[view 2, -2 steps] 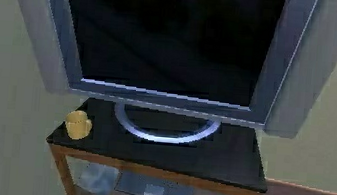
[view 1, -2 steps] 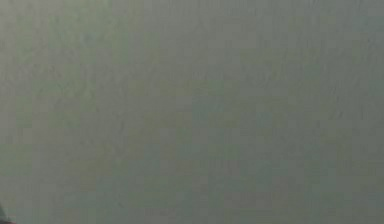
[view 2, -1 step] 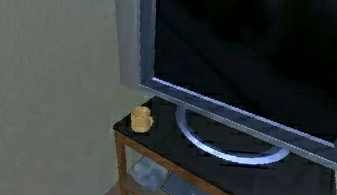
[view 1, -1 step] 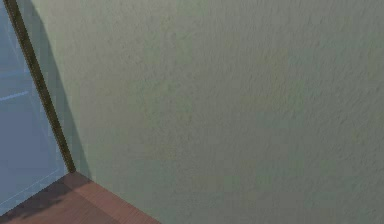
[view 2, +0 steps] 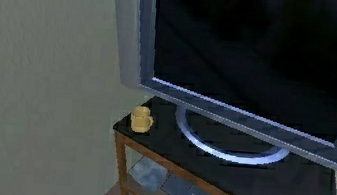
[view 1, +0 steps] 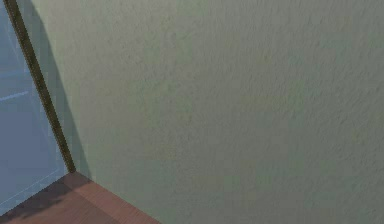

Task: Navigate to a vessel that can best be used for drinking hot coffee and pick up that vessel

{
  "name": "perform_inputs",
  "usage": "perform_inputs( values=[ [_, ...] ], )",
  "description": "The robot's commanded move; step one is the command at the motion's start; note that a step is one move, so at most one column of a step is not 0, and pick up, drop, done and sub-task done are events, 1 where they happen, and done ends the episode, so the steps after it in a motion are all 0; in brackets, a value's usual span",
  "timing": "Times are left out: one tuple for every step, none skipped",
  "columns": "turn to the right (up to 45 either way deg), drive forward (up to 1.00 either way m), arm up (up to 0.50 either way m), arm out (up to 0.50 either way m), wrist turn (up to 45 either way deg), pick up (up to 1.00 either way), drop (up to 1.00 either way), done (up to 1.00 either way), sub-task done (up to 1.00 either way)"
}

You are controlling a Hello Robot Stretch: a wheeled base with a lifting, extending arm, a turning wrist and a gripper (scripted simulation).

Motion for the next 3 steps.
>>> perform_inputs(
  values=[
    [0.0,0.0,0.3,0.0,0.0,0.0,0.0,0.0,0.0],
    [0.0,0.0,0.0,0.5,0.0,0.0,0.0,0.0,0.0],
    [0.0,0.0,0.0,0.0,45.0,0.0,0.0,0.0,0.0]
  ],
)
